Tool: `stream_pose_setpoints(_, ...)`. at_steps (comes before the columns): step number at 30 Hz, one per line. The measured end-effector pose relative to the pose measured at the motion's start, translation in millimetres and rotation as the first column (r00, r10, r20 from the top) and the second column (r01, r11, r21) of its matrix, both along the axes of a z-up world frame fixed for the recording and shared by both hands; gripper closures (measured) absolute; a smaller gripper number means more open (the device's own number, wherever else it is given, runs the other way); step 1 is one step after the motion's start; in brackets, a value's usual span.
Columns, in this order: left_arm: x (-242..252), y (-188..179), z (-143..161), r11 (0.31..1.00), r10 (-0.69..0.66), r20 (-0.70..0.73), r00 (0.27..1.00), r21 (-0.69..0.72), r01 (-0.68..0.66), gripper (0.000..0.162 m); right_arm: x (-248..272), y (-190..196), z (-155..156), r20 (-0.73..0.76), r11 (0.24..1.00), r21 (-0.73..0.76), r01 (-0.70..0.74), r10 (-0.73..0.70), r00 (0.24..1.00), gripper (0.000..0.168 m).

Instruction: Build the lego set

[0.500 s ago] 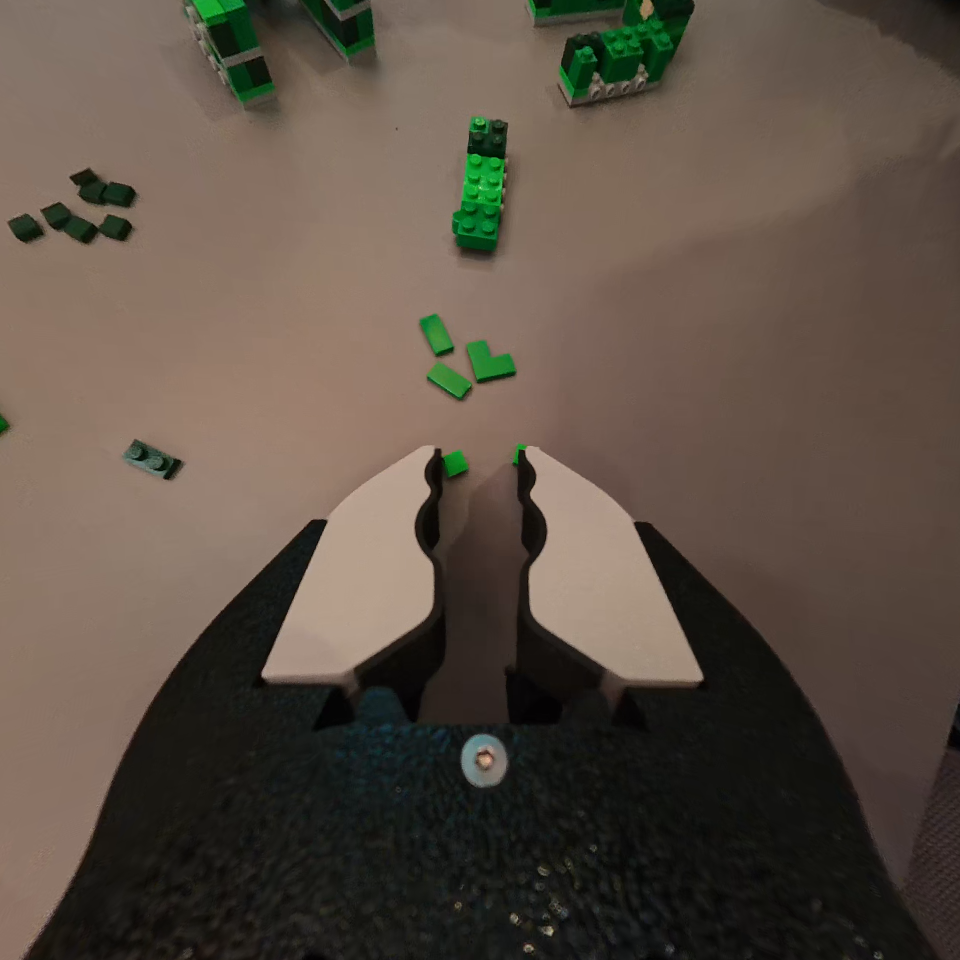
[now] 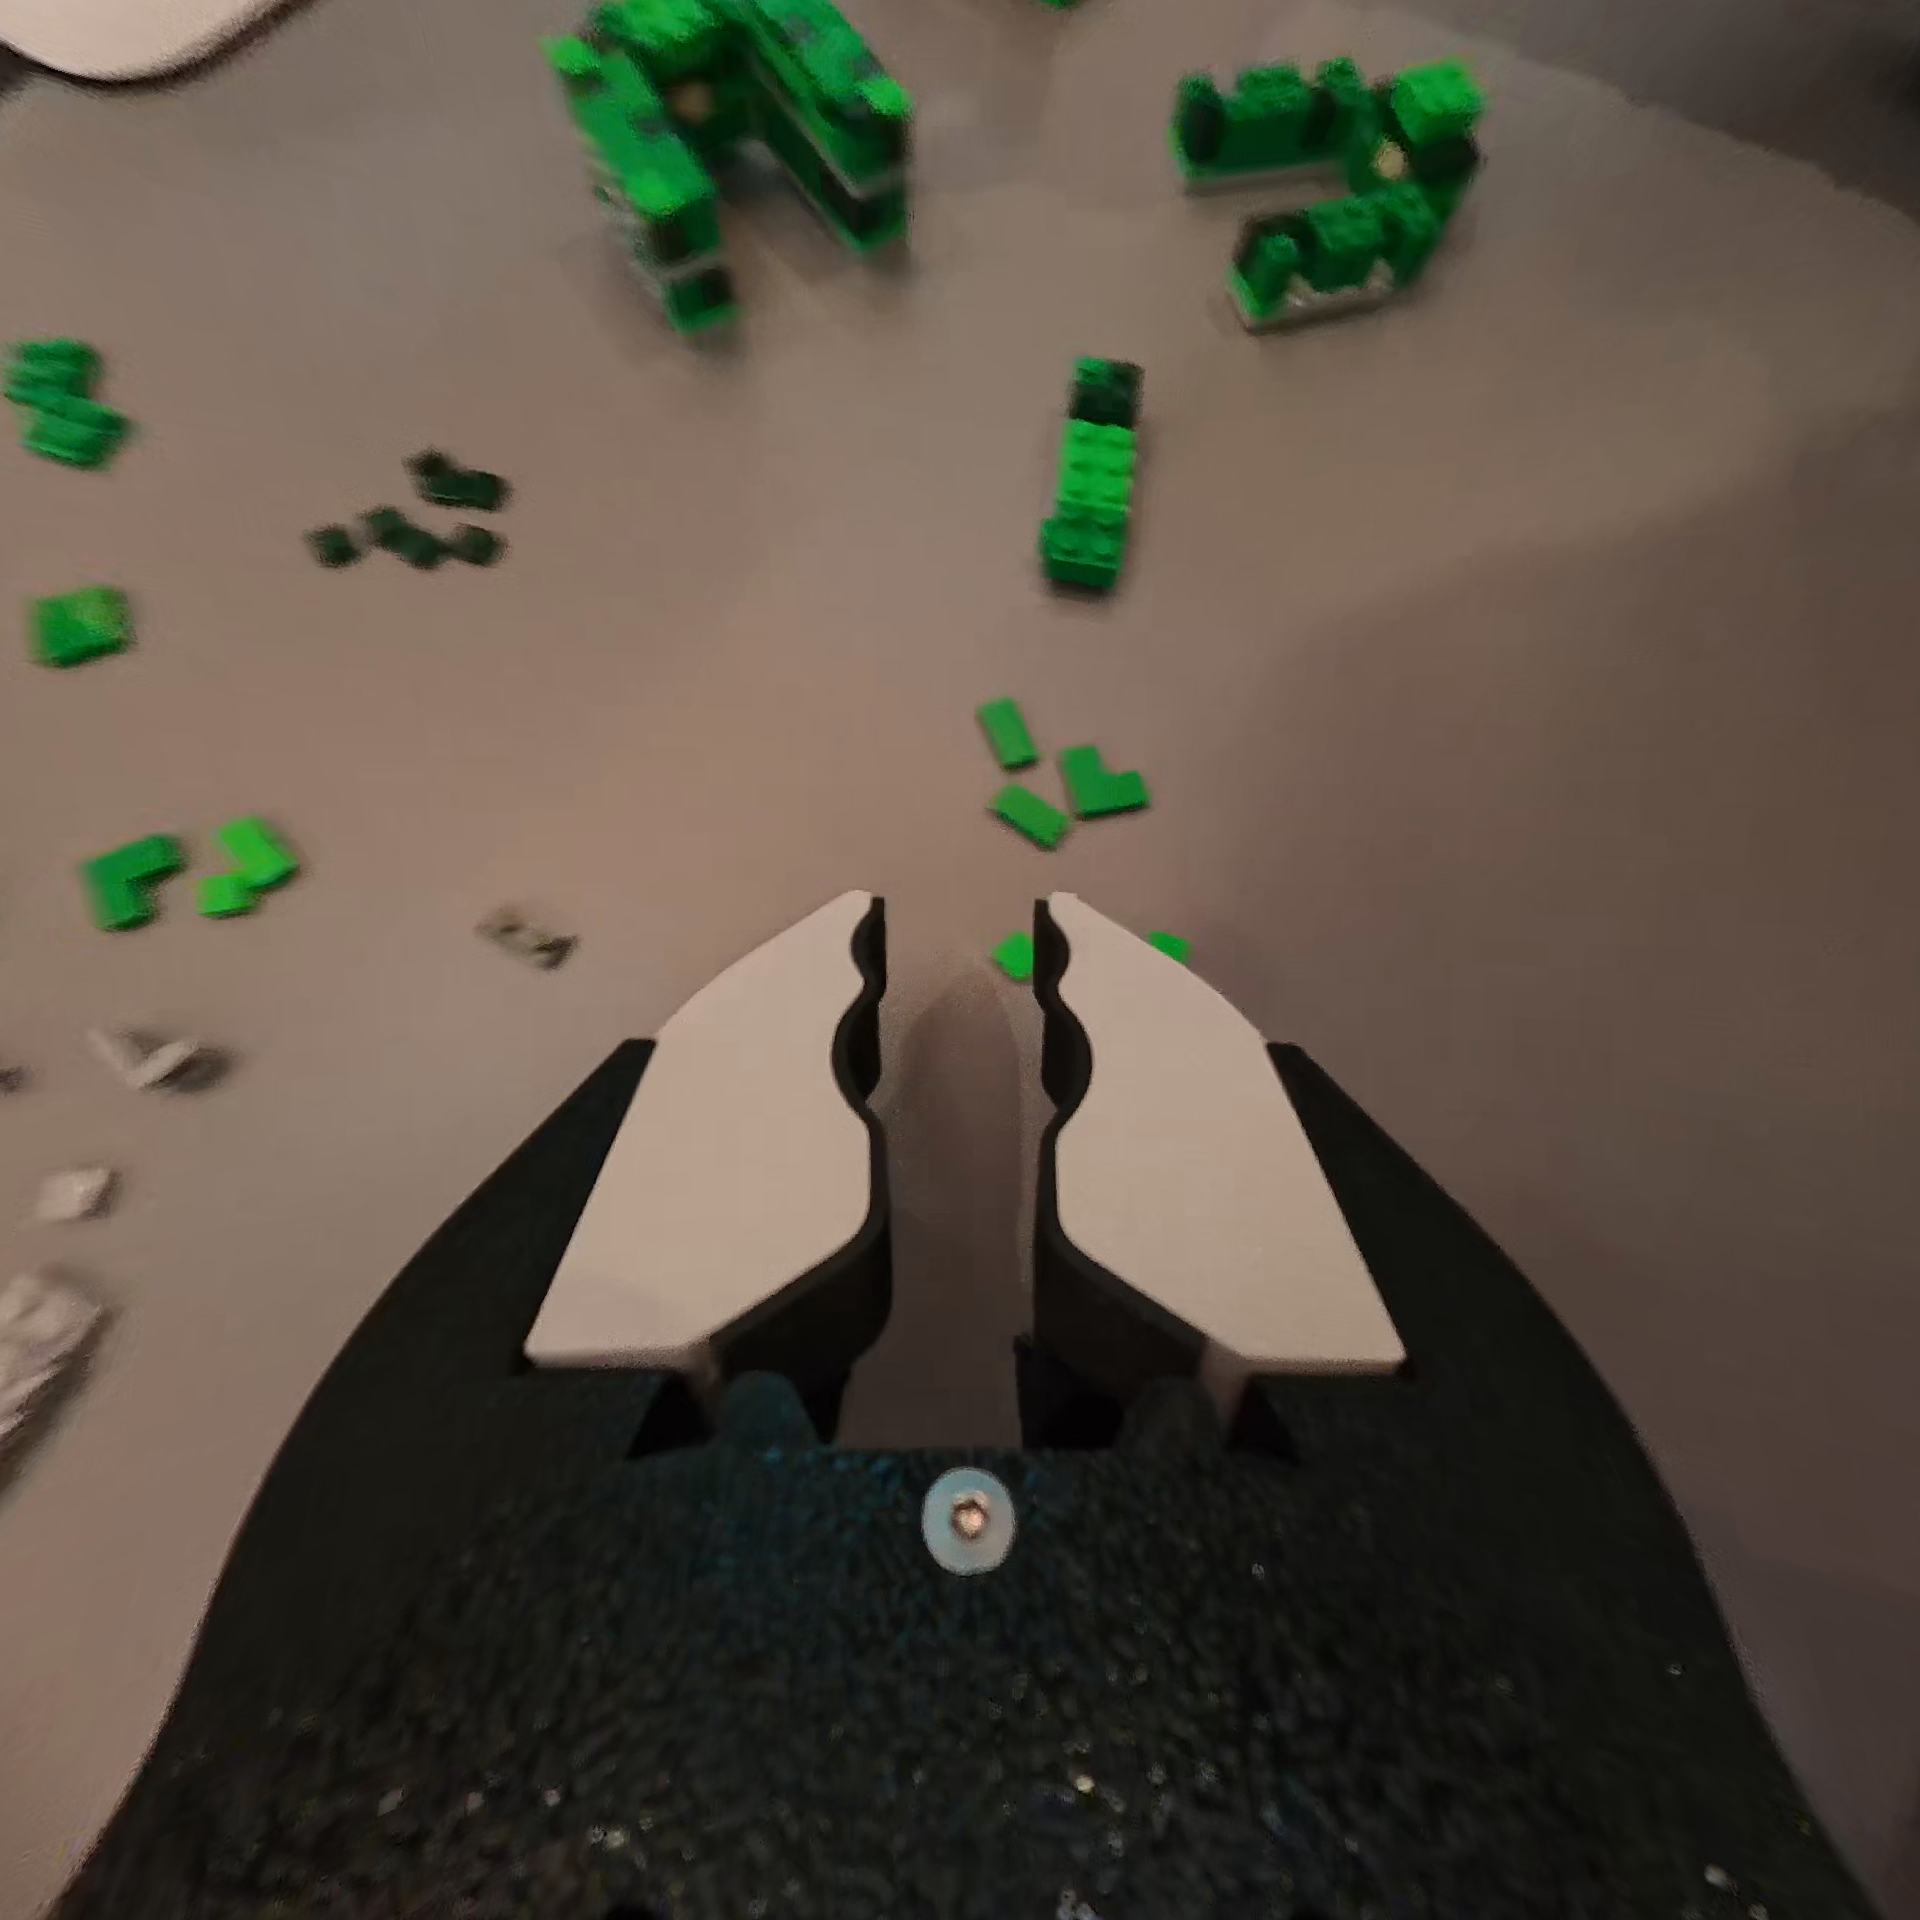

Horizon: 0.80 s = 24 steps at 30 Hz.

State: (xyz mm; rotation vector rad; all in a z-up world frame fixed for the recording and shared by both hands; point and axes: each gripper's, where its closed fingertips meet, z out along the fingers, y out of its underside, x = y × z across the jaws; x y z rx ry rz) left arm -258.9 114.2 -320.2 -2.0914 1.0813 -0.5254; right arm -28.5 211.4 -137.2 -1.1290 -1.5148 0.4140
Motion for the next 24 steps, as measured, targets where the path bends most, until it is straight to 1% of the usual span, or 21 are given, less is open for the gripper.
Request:
stream_pose_setpoints(2, -21.3, 24.6, 8.7, 0.985, 0.154, -0.026, 0.988, 0.077, -0.152, 0.139, 0.3, 0.2, 0.2, -0.001, 1.000, 0.000, 0.001, -0.001, 1.000, 0.152)
stream_pose_setpoints(4, -40.0, 42.7, 18.7, 0.957, 0.265, -0.018, 0.964, 0.128, -0.260, 0.143, 0.5, 0.5, -0.2, 0.000, 1.000, -0.001, 0.002, -0.002, 1.000, 0.152)
stream_pose_setpoints(7, -70.6, 64.9, 36.6, 0.866, 0.458, 0.030, 0.888, 0.212, -0.453, 0.148, 0.9, 0.9, -0.1, 0.001, 1.000, 0.003, 0.005, -0.005, 1.000, 0.152)
stream_pose_setpoints(10, -88.4, 70.4, 46.2, 0.784, 0.567, 0.113, 0.816, 0.231, -0.577, 0.150, 1.8, 1.6, 0.2, -0.003, 1.000, 0.000, 0.006, -0.006, 1.000, 0.152)
stream_pose_setpoints(13, -95.2, 67.3, 43.3, 0.748, 0.609, 0.169, 0.775, 0.202, -0.632, 0.150, 2.4, 2.0, -0.2, -0.003, 1.000, -0.003, 0.007, -0.007, 1.000, 0.152)
stream_pose_setpoints(20, -105.3, 57.8, 29.0, 0.718, 0.658, 0.166, 0.735, 0.156, -0.678, 0.150, 1.6, 1.1, -1.1, 0.003, 1.000, -0.003, 0.003, -0.003, 1.000, 0.152)
stream_pose_setpoints(24, -119.5, 54.0, 28.6, 0.664, 0.712, 0.170, 0.681, 0.154, -0.732, 0.151, 1.4, 1.3, -1.6, 0.006, 1.000, -0.003, 0.004, -0.004, 1.000, 0.152)
